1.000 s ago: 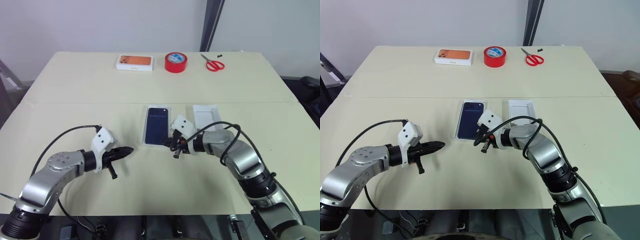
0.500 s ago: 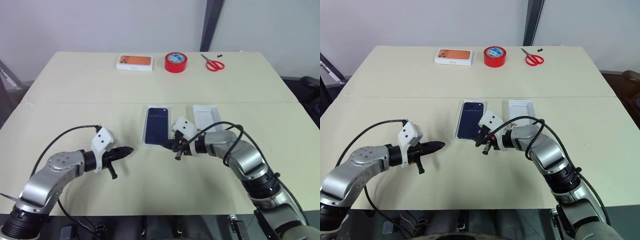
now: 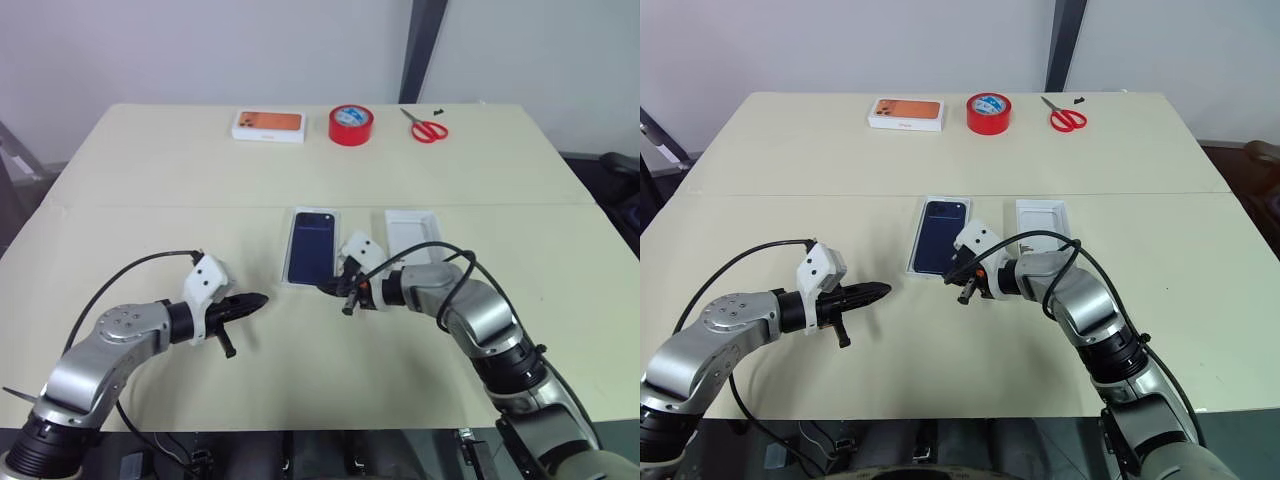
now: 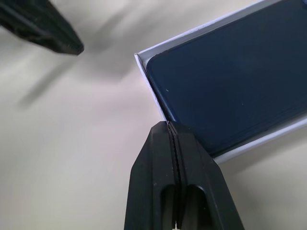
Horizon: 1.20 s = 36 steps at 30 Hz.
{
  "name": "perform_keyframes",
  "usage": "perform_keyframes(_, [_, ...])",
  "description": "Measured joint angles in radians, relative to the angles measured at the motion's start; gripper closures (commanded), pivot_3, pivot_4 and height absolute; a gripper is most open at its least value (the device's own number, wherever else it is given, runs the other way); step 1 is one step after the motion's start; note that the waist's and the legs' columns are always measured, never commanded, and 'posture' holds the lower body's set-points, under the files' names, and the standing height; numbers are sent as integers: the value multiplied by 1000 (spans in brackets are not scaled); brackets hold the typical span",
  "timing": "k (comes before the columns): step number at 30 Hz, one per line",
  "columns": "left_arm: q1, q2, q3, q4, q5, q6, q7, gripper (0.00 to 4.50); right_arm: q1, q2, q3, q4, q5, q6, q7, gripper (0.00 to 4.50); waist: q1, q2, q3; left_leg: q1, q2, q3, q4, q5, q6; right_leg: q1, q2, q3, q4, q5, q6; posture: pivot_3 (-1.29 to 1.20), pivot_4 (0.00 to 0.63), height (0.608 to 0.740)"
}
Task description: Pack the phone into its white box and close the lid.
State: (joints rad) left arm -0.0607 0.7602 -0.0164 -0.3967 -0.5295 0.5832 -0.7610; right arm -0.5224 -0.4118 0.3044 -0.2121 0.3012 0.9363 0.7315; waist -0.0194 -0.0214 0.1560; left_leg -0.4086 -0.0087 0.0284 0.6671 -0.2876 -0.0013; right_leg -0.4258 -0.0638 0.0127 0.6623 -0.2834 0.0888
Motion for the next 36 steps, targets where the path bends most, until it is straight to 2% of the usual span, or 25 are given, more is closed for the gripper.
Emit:
perform_keyframes(4, [-27,-41,11,12,-1,10,32,4464,1,-13,-9,-8,13,3,4,4500,4,0,0,0,0,0,0,0,0,0,0,0,0,0,0,0,150,725])
perform_keyframes(10, [-175,-103,69,127,9,100,143,4464,-57,-74,-56,-29,17,9,-3,4500,3,0,0,0,0,0,1,0,0,0,1,0,0,0,0,0,150,725])
perform_keyframes(17, [-290,-139,-44,260,112,130,152,4464,-125,-112,7,37,-81,-29,-34,4500,4,0,0,-1,0,0,1,0,0,0,2,0,1,0,0,0,150,725])
perform_keyframes(23, [-360,-196,-132,338,174,129,127,4464,-132,-67,101,172,-180,-85,-73,4500,3,0,0,-1,0,1,1,0,0,-1,2,0,1,0,0,0,150,725])
perform_keyframes(28, [-371,-209,-162,318,178,148,84,4464,-131,-68,112,161,-194,-100,-48,4500,4,0,0,-1,0,1,1,0,0,-1,2,0,1,0,1,0,150,725])
perform_keyframes(36, [-341,-192,-203,209,177,222,15,4464,-55,-181,99,-16,-189,-82,47,4500,7,0,0,-1,0,1,1,0,1,0,2,0,1,0,1,0,150,725])
